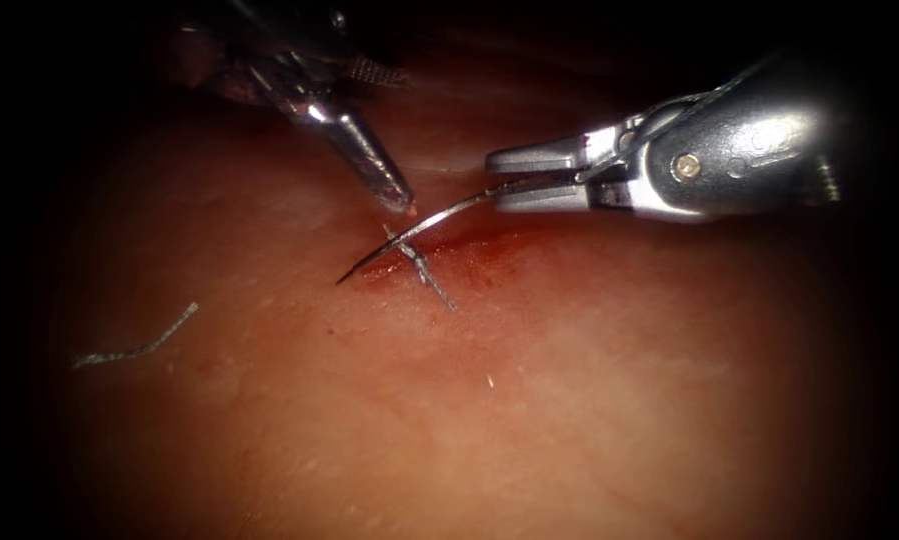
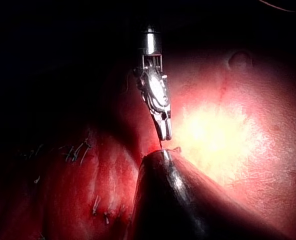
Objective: Wound Closure
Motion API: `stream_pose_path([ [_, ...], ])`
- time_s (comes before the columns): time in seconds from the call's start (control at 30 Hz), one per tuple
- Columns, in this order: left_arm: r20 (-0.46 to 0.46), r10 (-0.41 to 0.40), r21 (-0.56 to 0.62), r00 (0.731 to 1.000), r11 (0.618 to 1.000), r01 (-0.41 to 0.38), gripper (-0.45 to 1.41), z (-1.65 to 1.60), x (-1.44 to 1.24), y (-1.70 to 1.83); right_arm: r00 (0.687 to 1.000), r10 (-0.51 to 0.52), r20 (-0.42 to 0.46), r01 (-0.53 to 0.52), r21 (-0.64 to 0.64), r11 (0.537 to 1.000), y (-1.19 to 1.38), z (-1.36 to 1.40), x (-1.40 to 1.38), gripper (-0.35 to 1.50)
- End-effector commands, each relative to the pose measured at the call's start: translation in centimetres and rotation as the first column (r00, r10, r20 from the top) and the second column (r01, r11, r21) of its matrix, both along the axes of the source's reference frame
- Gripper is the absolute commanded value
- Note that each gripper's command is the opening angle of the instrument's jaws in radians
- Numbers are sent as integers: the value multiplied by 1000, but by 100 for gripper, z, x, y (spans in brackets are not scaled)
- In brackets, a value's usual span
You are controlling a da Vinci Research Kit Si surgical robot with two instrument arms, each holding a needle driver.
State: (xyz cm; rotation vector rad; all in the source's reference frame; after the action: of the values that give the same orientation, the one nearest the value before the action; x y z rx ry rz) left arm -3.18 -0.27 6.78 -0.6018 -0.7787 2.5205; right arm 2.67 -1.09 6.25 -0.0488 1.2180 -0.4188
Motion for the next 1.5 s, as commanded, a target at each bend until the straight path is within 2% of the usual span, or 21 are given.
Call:
stream_pose_path([
  [0.03, -10, 1, 16, 1000, 1000, -1, 61, 9, -6, -4, 1000, -11, -13, 11, -23, 1000, 2, -4, 9, -35],
  [0.23, -121, -5, 104, 993, 994, 18, 49, 24, -1, -27, 1000, -21, -14, 20, -77, 997, 3, -15, 15, -35],
  [0.43, -192, -60, 149, 980, 985, 89, 49, 33, 6, -31, 999, -32, -20, 30, -99, 995, -1, -19, 18, -35],
  [0.57, -190, -77, 188, 979, 976, 113, 0, 34, 4, -28, 999, -37, -19, 35, -106, 994, -4, -20, 22, -35],
  [0.63, -191, -105, 212, 976, 966, 145, -3, 33, 2, -27, 999, -38, -20, 36, -107, 994, -6, -21, 24, -35],
  [0.67, -194, -116, 228, 974, 960, 160, -11, 33, 2, -27, 999, -40, -21, 38, -113, 993, -6, -21, 25, -35],
  [0.7, -205, -127, 239, 970, 955, 176, -42, 34, 1, -27, 999, -40, -21, 38, -113, 993, -7, -21, 25, -35],
  [0.9, -201, -112, 262, 973, 951, 163, -45, 29, 5, -29, 999, -41, -21, 39, -113, 993, -7, -21, 24, -35],
  [1.0, -228, -139, 286, 964, 937, 203, -45, 27, 6, -29, 999, -41, -18, 39, -112, 993, -5, -20, 25, -35],
  [1.07, -244, -162, 302, 956, 924, 234, -45, 27, 6, -29, 1000, 19, -5, -19, -61, 998, -5, -20, 25, 29],
  [1.13, -242, -179, 311, 954, 917, 251, -45, 27, 6, -28, 995, 101, 16, -101, 8, 995, -4, -19, 25, 78],
  [1.27, -218, -222, 329, 950, 900, 285, -45, 28, 5, -27, 969, 235, 78, -241, 78, 967, 1, -18, 24, 105],
  [1.47, -164, -277, 350, 947, 881, 319, -45, 27, 4, -24, 926, 369, 81, -377, 161, 912, -1, -15, 18, 105],
  [1.5, -149, -304, 350, 941, 874, 338, -45, 28, 2, -22, 904, 422, 69, -427, 201, 882, -3, -15, 17, 96],
])
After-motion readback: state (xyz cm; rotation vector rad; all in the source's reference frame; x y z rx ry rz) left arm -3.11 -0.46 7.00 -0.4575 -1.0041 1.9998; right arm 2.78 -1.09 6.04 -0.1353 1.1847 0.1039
